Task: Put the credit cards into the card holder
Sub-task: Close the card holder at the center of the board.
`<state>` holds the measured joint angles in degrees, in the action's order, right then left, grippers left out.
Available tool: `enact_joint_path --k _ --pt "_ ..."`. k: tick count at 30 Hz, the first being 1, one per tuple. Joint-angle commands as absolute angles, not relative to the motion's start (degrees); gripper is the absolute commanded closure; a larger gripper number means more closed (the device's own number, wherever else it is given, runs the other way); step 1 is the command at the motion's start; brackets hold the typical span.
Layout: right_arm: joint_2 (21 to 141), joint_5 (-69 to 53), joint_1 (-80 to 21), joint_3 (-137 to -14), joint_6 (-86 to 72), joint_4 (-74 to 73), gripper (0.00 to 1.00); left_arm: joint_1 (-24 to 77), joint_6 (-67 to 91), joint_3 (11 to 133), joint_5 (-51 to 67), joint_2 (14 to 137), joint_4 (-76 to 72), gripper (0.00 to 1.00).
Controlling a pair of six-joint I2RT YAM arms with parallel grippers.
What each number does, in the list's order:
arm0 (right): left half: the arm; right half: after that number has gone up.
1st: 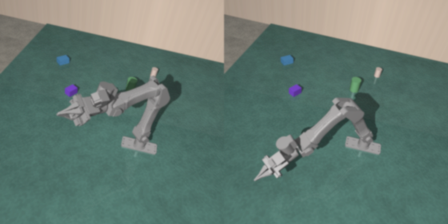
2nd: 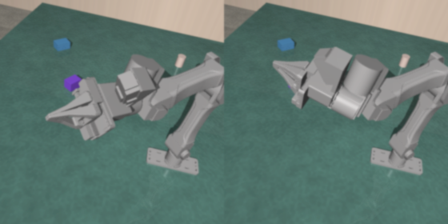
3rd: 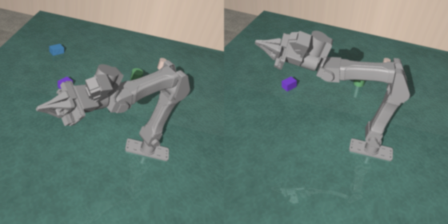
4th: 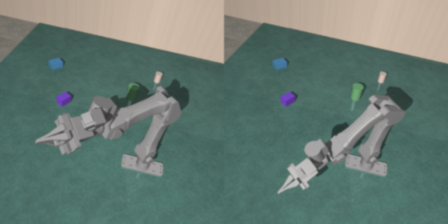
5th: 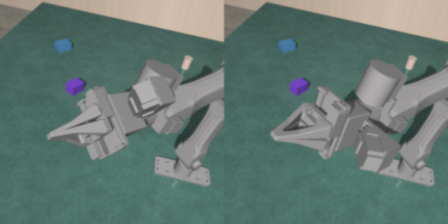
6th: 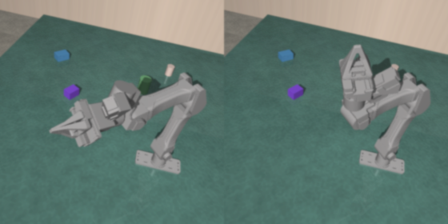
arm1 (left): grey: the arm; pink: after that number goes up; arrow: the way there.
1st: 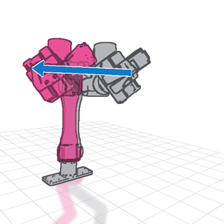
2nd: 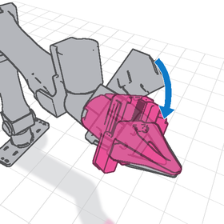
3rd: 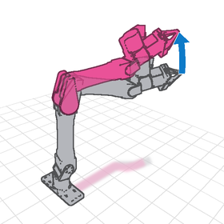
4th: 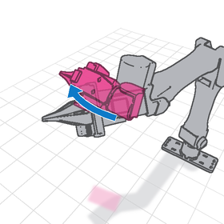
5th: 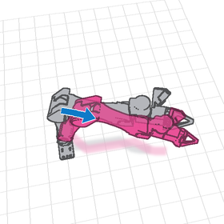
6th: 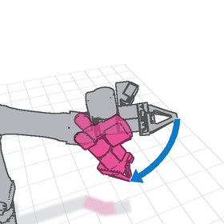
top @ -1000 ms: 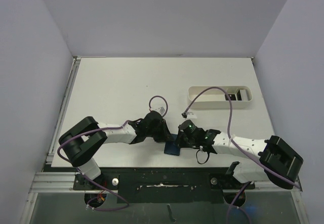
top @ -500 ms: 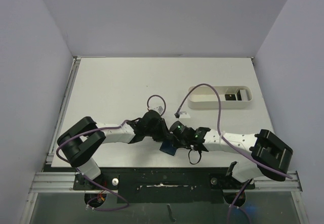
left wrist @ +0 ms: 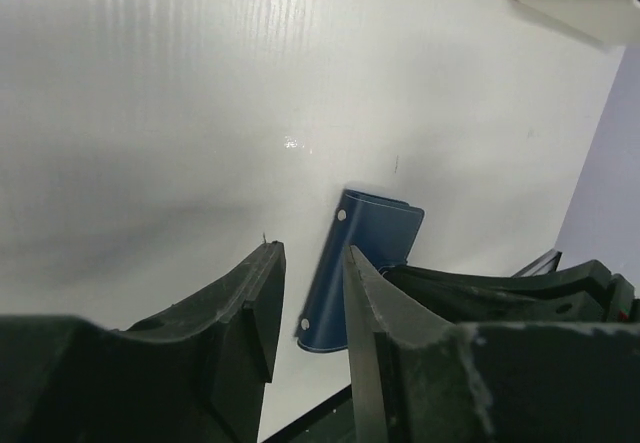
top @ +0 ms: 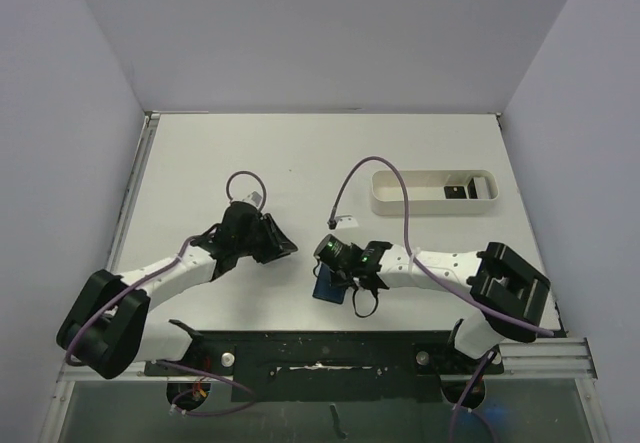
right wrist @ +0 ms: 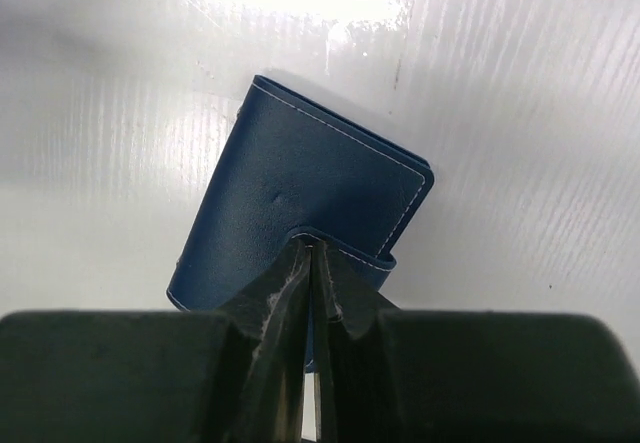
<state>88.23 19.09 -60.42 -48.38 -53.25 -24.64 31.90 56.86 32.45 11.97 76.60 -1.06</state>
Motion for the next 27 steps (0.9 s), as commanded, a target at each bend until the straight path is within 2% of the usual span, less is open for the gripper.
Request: enact_joint_path --k 1,4,6,8,13,19,27 --pt "93.8 20.4 -59.9 -49.3 -50.3 -30.9 0.93 28.7 52.8 33.0 14.0 70.4 2.2 0.69" --pt "91.8 23.7 -59.2 -54.3 -48.2 -34.2 0.87 27.2 50.7 34.6 13.5 66.8 5.7 0.62" --pt "88.8 25.8 -58.7 -57.5 -47.5 -36.2 0.80 26.7 49.1 36.6 12.8 64.4 8.8 0.43" --pt "84.8 28.3 -58.5 -60.5 -47.1 -38.0 0.73 26.6 47.1 39.7 11.9 62.1 12.4 0.31" --pt "73.5 33.6 -57.9 -64.9 -45.7 -40.1 0.51 26.5 41.1 47.7 8.4 57.0 21.0 0.28" --pt "59.5 36.4 -57.9 -63.8 -45.6 -38.2 0.02 26.5 37.0 54.0 7.5 51.0 23.9 0.26" --pt "46.6 40.5 -57.9 -60.1 -47.3 -36.8 0.02 26.5 36.1 54.8 10.5 42.0 21.4 0.25"
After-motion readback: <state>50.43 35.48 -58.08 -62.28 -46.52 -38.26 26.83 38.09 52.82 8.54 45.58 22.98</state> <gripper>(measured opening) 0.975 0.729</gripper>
